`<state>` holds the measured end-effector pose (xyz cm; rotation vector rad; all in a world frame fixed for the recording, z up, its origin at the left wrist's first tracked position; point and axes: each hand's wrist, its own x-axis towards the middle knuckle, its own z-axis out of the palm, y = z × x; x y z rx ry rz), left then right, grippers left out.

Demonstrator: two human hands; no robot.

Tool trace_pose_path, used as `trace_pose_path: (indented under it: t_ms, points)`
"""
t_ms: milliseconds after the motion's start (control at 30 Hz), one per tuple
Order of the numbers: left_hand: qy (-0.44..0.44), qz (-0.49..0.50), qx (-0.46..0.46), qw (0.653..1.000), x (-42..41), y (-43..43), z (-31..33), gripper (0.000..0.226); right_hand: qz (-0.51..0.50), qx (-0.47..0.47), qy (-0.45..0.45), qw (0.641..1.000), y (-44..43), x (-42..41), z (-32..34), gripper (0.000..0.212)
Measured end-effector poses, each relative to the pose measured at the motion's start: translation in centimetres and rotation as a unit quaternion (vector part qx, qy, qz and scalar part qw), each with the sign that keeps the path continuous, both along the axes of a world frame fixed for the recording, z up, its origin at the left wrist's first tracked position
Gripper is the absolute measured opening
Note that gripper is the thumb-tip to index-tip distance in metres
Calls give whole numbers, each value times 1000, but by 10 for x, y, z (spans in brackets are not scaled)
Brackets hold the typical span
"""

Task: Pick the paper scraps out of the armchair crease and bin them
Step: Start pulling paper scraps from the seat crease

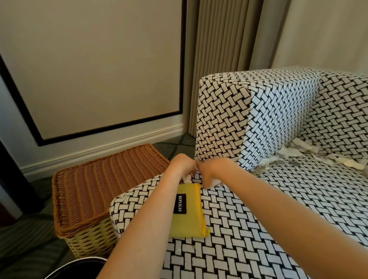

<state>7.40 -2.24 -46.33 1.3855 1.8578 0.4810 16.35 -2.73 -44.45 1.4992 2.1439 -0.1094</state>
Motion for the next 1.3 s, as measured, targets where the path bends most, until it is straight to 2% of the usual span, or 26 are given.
trace_pose_path:
  t_ms: [100,300,433,567,700,800,933,1000,1133,1200,1233,1300]
  points:
    - [-40,26,20,999,1,0,-1,35,65,22,-62,996,-4,0,9,92]
    - [-58,52,-2,997,3,-1,-1,28,106,53,-30,992,-3,3,7,85]
    - [-51,44,10,998,3,-2,-1,30,134,69,-71,986,-7,7,6,97]
    - [-10,28,27,999,6,-5,1,16,152,84,-93,980,-14,18,2,107]
    - [-26,42,73,996,10,-10,-1,15,199,150,-66,966,-13,28,-6,89]
    - [-49,65,109,991,12,-11,-3,29,229,164,-49,958,-16,34,-3,82]
    - [-105,76,61,990,23,-17,4,32,276,194,-47,940,-25,46,-3,60]
    - [-109,71,56,990,28,-20,4,31,276,215,-33,936,-26,52,-9,49]
    - [-89,50,78,992,31,-25,6,35,267,249,23,931,-34,65,-18,43]
    - [-62,36,104,992,31,-25,8,40,257,316,99,908,-40,77,-26,38]
    - [-50,27,113,992,32,-26,10,40,220,335,154,903,-45,83,-29,34]
    - [-24,-5,114,993,38,-29,14,38,106,308,278,904,-52,96,-33,30]
